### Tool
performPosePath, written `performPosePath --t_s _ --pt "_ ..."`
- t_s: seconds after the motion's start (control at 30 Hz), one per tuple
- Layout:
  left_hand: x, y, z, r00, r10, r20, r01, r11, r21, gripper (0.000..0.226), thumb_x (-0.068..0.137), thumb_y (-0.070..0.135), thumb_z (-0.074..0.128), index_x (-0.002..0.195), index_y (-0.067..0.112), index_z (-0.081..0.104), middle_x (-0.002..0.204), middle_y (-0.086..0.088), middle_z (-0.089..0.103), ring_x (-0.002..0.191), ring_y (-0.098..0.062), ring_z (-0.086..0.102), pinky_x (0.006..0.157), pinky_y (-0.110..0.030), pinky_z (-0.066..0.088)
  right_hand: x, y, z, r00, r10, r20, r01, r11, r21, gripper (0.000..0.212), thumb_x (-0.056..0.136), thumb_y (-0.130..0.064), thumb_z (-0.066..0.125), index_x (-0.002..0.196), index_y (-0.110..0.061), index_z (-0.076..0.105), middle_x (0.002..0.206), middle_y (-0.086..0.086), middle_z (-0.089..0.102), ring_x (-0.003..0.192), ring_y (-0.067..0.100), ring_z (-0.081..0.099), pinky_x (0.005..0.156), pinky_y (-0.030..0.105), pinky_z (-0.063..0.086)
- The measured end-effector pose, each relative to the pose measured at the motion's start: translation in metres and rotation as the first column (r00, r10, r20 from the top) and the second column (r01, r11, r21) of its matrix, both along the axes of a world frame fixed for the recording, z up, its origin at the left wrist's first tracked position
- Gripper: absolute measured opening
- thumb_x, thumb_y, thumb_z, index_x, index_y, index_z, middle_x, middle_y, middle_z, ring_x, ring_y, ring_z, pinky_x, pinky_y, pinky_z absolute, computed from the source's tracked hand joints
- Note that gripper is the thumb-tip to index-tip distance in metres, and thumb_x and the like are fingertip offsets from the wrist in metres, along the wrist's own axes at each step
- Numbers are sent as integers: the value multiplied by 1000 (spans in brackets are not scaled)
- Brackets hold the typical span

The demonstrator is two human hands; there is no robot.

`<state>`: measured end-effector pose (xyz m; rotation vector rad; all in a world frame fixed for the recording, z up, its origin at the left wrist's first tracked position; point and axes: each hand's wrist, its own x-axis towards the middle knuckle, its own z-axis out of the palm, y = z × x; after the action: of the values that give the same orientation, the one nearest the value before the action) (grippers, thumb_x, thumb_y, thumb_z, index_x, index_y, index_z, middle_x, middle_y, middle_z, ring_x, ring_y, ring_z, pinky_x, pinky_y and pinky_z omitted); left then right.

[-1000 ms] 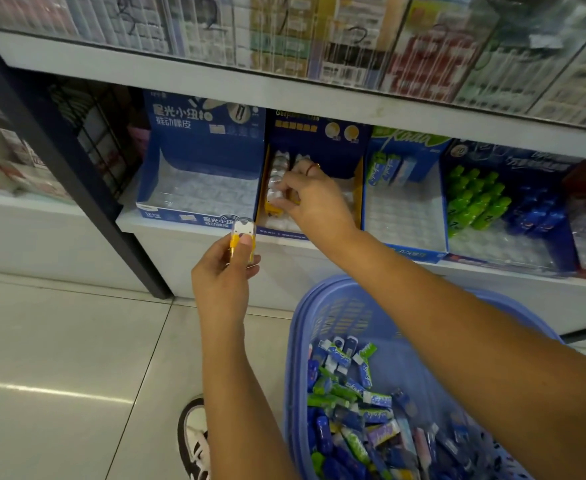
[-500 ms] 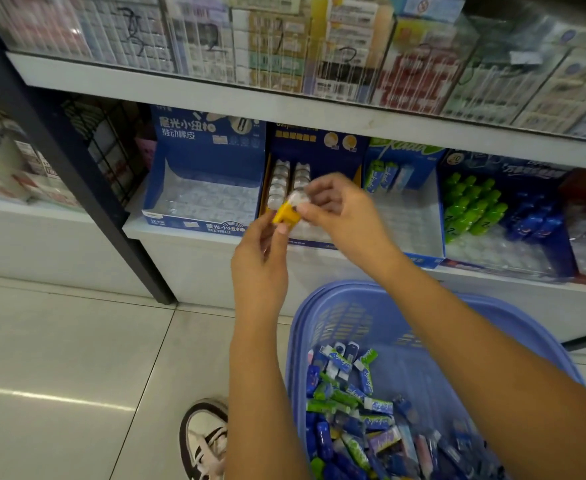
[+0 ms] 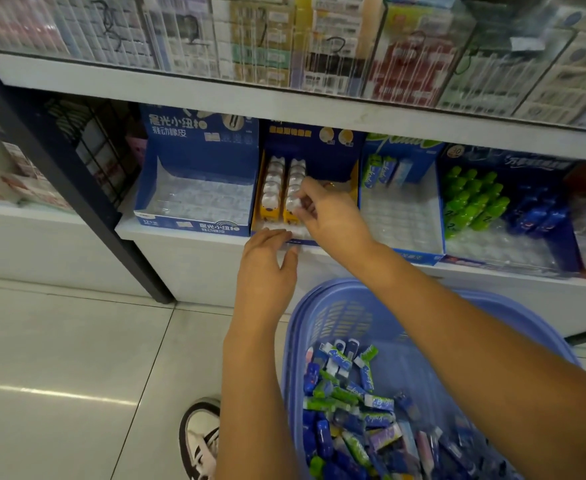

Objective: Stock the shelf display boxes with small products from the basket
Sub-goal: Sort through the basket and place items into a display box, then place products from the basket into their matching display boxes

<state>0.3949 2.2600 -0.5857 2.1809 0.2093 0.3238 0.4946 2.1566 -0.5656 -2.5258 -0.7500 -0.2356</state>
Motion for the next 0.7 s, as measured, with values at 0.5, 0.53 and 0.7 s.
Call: performPosePath --t_s 0.5,0.53,0.7 --pt "-5 -64 -13 941 -220 -259 197 974 -113 26 95 13 48 86 4 70 86 -9 70 80 -22 64 77 -31 51 -85 -124 -56 843 -155 -515 135 988 -75 10 84 -24 68 86 -15 64 86 7 69 73 14 58 64 23 41" --pt "-6 -77 -28 895 -269 -355 259 963 -76 26 95 13 47 83 3 68 87 -12 67 78 -23 61 76 -32 49 -91 -142 -76 770 -218 -599 121 973 -198 15 85 -19 67 97 -10 66 99 11 70 85 17 61 71 24 42" --pt "-33 -135 -117 506 -422 -752 654 756 17 25 94 6 43 109 1 63 119 -22 56 106 -37 55 86 -40 44 -122 -192 -160 533 -361 -765 -33 895 -445 41 87 -14 59 128 -11 56 130 10 56 121 25 52 97 28 41"
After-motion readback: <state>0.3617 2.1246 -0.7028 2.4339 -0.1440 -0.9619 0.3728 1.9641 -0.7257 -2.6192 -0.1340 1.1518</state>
